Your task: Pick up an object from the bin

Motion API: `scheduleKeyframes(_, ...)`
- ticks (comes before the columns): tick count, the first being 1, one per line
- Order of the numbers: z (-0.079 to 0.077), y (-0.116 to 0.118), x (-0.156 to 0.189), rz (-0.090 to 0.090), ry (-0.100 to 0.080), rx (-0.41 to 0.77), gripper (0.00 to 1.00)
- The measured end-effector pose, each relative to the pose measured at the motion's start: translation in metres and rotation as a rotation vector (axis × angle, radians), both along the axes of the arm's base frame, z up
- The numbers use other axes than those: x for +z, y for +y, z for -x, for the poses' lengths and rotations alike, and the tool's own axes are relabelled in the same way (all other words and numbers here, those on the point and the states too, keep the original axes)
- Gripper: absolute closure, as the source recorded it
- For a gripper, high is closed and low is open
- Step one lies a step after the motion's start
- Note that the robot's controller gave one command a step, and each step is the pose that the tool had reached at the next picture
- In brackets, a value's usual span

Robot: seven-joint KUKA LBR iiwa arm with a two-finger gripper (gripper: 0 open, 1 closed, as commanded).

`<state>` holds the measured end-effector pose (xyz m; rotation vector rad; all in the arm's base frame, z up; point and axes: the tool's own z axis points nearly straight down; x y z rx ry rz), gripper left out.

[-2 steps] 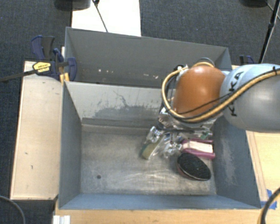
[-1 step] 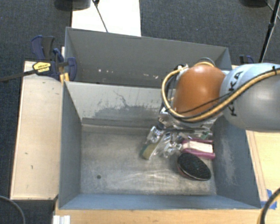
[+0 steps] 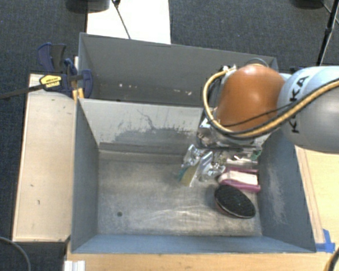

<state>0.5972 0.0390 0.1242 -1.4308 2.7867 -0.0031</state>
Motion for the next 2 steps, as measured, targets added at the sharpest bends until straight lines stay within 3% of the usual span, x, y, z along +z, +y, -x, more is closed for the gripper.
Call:
scheduleKeyframes(1, -0.001, 0.0, 0.017, 0.0, 0.001, -0.01, 1.0)
scheduleKeyframes(2, -0.004, 0.001, 0.075, 0.0, -0.001, -0.025, 1.0)
